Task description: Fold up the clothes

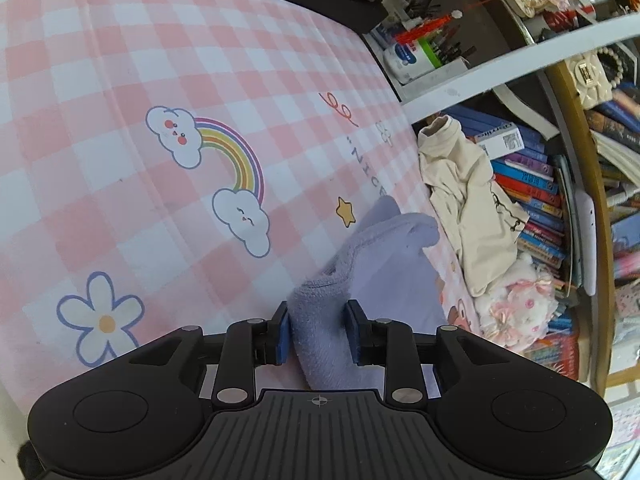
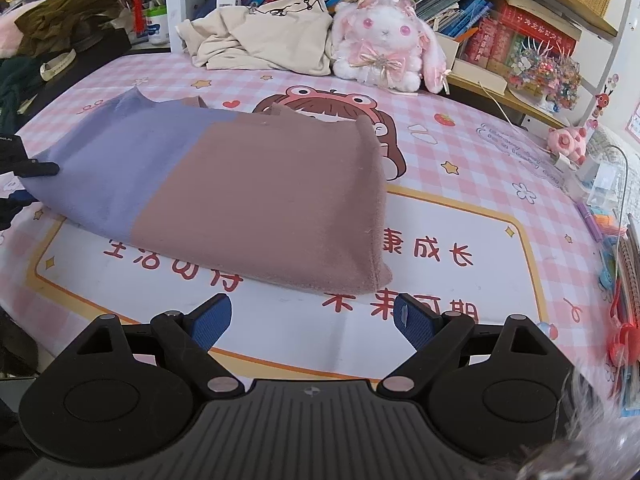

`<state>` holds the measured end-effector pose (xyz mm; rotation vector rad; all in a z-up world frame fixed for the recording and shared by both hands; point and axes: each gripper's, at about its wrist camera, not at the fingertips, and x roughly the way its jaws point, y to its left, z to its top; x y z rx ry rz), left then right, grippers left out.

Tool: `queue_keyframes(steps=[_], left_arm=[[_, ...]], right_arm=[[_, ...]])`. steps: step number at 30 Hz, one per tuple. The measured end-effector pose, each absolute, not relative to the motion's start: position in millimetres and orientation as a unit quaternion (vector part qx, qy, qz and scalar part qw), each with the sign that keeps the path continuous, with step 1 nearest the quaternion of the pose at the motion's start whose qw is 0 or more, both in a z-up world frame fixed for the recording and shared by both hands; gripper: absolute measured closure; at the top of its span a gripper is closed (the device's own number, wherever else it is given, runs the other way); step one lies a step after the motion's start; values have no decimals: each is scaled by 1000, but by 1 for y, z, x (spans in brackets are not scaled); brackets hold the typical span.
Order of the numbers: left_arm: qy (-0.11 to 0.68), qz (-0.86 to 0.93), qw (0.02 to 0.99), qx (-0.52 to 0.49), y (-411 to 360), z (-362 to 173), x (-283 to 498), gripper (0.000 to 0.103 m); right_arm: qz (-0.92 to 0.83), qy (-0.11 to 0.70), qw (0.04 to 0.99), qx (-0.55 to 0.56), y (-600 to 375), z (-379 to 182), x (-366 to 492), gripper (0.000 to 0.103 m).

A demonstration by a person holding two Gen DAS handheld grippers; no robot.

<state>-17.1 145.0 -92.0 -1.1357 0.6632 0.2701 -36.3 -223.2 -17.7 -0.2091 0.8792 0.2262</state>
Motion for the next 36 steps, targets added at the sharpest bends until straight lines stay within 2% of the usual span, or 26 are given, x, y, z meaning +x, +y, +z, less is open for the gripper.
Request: queue_keyframes(steps=[15, 16, 20, 23, 28, 32, 36], left_arm=[[285, 121, 769, -560, 153, -103, -22, 85], [285, 120, 768, -560, 153, -104, -22, 85], [287, 125, 775, -549, 153, -102, -21, 85], [286, 130, 781, -540, 151, -100, -20, 86], [279, 144, 793, -522, 144, -98, -20, 86], [274, 165, 800, -507, 135, -94, -18, 87], [275, 186, 807, -488, 126, -85, -15, 89]], right_arm=[[121, 410, 903, -47, -233, -2, -24, 20], [119, 410, 904, -33, -238, -1, -20, 22], [104, 421, 901, 13, -258, -2, 2, 52], [99, 428, 898, 22, -269, -7, 18, 65], [127, 441, 888, 21, -279, -20, 42, 73], [161, 454, 876, 19, -283, -31, 52, 88], [201, 465, 862, 25, -289, -40, 61, 95]])
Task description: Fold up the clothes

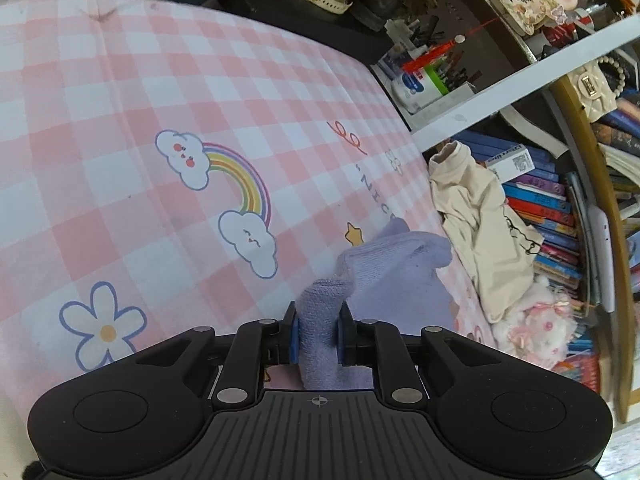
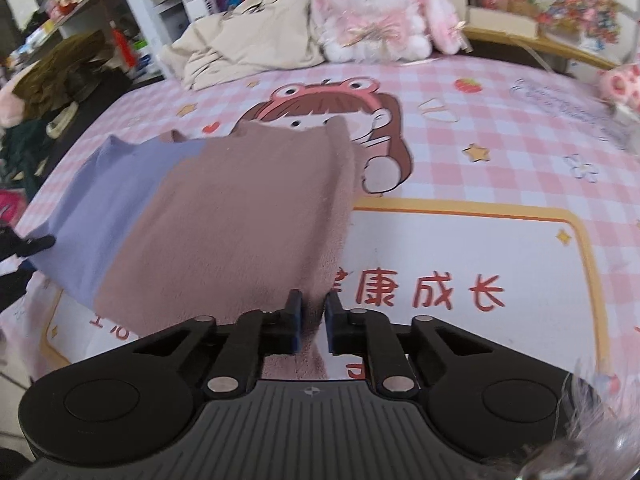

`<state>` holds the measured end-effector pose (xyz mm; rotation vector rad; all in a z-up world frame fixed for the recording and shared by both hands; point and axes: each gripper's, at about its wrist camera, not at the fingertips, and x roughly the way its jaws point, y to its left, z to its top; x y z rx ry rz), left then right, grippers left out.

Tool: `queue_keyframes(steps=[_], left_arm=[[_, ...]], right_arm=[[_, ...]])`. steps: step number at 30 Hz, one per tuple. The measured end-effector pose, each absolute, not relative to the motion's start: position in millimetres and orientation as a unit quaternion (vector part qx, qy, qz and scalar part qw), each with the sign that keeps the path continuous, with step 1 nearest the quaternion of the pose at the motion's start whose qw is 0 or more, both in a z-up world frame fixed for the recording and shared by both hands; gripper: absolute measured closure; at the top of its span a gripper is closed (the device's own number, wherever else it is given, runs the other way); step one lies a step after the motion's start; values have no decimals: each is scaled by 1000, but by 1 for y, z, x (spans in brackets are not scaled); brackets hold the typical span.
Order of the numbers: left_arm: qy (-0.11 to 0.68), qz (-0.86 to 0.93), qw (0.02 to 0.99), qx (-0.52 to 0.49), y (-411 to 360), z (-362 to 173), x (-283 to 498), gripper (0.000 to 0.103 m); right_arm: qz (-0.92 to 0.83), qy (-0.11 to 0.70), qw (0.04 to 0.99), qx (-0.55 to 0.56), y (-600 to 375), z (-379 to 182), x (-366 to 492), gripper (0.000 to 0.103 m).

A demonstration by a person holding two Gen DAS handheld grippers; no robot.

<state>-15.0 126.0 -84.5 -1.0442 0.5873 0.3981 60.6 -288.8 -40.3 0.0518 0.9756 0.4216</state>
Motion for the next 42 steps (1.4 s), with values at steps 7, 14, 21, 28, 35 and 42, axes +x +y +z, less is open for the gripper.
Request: queue_keyframes(steps=[7, 14, 21, 28, 35, 42], left_arm=[[227, 153, 865, -420, 82, -20, -11, 90], [217, 57, 927, -300, -22, 49, 8, 90], [319, -68, 920, -216, -132, 32, 38, 73], [411, -80, 879, -227, -153, -29, 54, 58], [386, -115, 880, -250, -162, -6, 32, 37], [314, -33, 932, -179, -139, 32, 10, 34]], right_arm=[[250, 471, 846, 37, -300, -48, 71, 95], [288, 471, 833, 43, -311, -51, 79, 95], [315, 478, 816, 77, -324, -57, 86, 95], [338, 487, 795, 126, -342, -65, 92, 95], [348, 486, 795, 99, -343, -59, 95, 83], [316, 471, 819, 86, -361, -38, 101, 55]])
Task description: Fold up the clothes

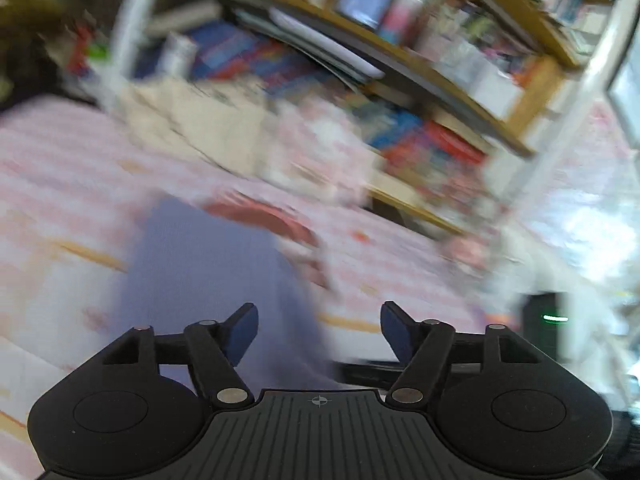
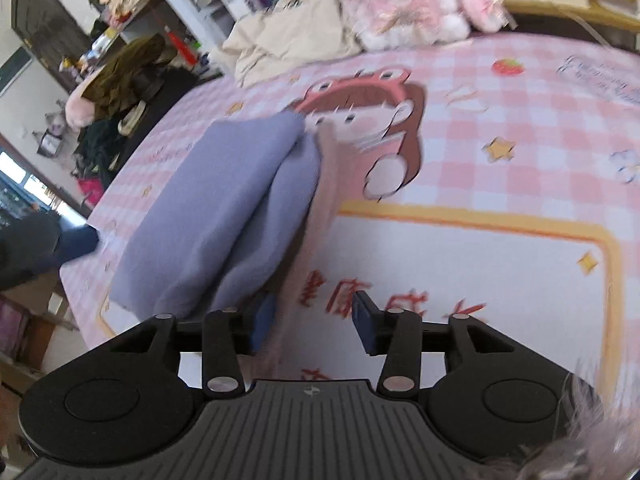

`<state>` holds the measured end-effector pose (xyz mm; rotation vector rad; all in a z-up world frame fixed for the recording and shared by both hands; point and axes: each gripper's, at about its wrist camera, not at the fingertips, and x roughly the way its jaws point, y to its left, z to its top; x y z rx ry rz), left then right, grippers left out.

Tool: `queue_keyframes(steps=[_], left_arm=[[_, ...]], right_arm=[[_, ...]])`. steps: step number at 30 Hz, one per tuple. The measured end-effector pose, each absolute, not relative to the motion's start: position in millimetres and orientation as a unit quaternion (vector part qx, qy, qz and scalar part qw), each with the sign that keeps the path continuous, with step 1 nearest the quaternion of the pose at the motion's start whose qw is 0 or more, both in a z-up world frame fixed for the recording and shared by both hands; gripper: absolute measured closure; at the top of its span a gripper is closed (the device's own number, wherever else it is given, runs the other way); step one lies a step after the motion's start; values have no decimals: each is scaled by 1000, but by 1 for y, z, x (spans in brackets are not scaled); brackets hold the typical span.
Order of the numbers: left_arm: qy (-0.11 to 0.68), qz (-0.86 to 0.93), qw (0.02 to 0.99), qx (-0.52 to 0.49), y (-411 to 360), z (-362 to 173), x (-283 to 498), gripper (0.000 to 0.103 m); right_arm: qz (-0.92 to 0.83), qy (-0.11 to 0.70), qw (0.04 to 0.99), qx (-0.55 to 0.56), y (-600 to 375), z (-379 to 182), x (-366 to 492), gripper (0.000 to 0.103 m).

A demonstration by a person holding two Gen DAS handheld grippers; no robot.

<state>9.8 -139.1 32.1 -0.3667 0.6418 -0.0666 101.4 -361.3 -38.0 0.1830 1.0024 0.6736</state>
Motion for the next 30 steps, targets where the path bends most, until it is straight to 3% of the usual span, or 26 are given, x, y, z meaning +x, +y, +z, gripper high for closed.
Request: queue_keyframes(steps=[6, 9, 19, 20, 21, 22, 23, 27, 30], left_arm=[[342, 20, 938, -50, -139, 21, 22, 32], [352, 9, 935, -41, -138, 11, 28, 31], [387, -29, 921, -45, -127, -22, 26, 33], [395, -33, 917, -37, -128, -28, 27, 33], [400, -35, 916, -25, -129, -32, 27, 33], [401, -36, 915, -14, -131, -34, 27, 33], [402, -37, 915, -8, -132, -34, 27, 33], [406, -46, 913, -13, -128, -32, 27, 33], [406, -51, 912, -18, -125, -33, 27, 33]], right_arm=[[312, 457, 816, 165, -383, -14, 112, 48], [323, 458, 800, 216, -383, -7, 119, 40], [278, 534, 763, 234, -326, -44, 149, 41], [270, 538, 764, 230, -320, -49, 151, 43], [282, 524, 773, 220, -317, -45, 148, 55], [301, 502, 784, 206, -315, -37, 142, 69], [320, 479, 794, 193, -313, -28, 135, 95], [392, 386, 824, 139, -306, 4, 108, 97], [350, 392, 844, 107, -304, -5, 104, 97]])
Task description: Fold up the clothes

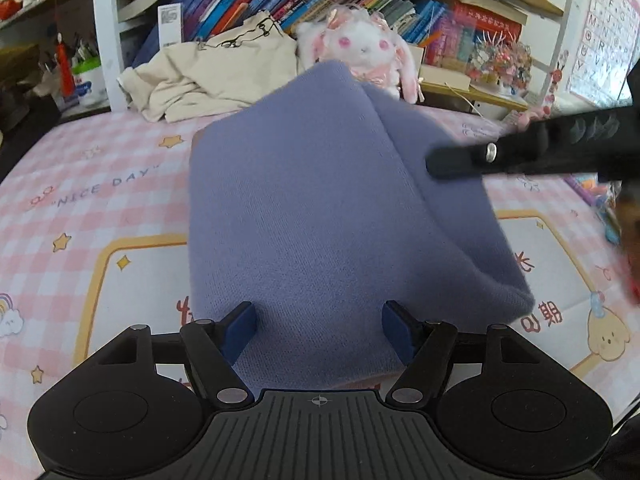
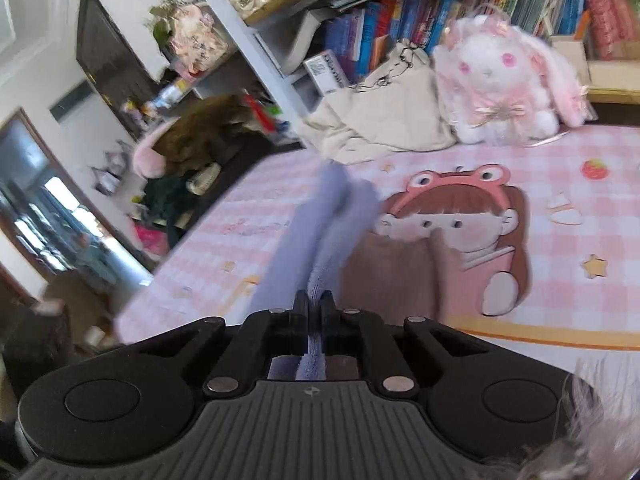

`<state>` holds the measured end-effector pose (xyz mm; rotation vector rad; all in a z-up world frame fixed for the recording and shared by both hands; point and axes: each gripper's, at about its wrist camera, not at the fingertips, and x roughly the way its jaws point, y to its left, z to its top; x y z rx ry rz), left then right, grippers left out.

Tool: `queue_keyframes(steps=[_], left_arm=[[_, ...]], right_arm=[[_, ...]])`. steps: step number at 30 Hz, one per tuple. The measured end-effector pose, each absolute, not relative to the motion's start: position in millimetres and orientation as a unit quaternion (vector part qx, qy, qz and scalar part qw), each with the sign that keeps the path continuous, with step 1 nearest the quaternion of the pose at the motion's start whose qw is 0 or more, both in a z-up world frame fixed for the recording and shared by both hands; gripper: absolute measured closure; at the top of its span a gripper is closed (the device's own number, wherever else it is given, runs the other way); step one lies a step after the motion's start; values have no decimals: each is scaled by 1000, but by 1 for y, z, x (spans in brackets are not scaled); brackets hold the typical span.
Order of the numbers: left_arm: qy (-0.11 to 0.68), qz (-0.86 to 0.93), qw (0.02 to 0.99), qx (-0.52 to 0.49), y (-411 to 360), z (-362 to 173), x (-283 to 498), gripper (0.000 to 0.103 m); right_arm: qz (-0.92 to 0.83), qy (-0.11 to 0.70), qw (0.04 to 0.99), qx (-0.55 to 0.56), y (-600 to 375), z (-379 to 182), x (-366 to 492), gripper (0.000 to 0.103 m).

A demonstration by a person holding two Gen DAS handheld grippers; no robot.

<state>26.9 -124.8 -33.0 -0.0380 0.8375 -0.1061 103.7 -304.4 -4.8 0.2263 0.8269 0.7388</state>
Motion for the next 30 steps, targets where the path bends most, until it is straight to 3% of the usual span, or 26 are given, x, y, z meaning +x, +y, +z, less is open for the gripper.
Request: queue_keyframes(steps=[3, 7, 9, 10, 13, 14, 15, 16, 21, 24, 28, 30], left_arm=[[407, -61, 911, 2, -129, -33, 28, 28], [398, -58, 916, -8, -122, -21, 24, 28], [378, -50, 924, -40, -111, -12, 19, 28], [368, -48, 927, -56, -105, -9, 17, 28], [364, -52, 927, -67, -101, -9, 20, 29], [368, -56, 926, -65, -101, -10, 22, 29], [378, -60, 922, -55, -105, -14, 26, 30], [394, -62, 916, -43, -110, -20, 31, 33], [413, -61, 909, -13, -118, -32, 36, 36], [414, -63, 908, -18, -118, -34, 35, 35], [412, -61, 909, -3, -122, -33, 33, 34], [408, -56, 911, -12, -120, -30, 31, 33]], right_arm=[[271, 484, 824, 118, -305, -48, 133, 95], [271, 486, 813, 173, -320, -44, 141, 87], [285, 476, 810, 192, -324, -36, 144, 53], [292, 475, 805, 203, -324, -35, 146, 50], [300, 497, 789, 202, -311, -39, 153, 50], [299, 498, 791, 192, -304, -39, 153, 56], [298, 498, 794, 182, -298, -40, 154, 84], [307, 483, 803, 165, -295, -33, 148, 98], [353, 371, 856, 74, -297, 3, 108, 97], [287, 439, 850, 54, -297, -33, 125, 97], [266, 468, 837, 101, -304, -48, 134, 95], [258, 459, 843, 105, -307, -35, 132, 84]])
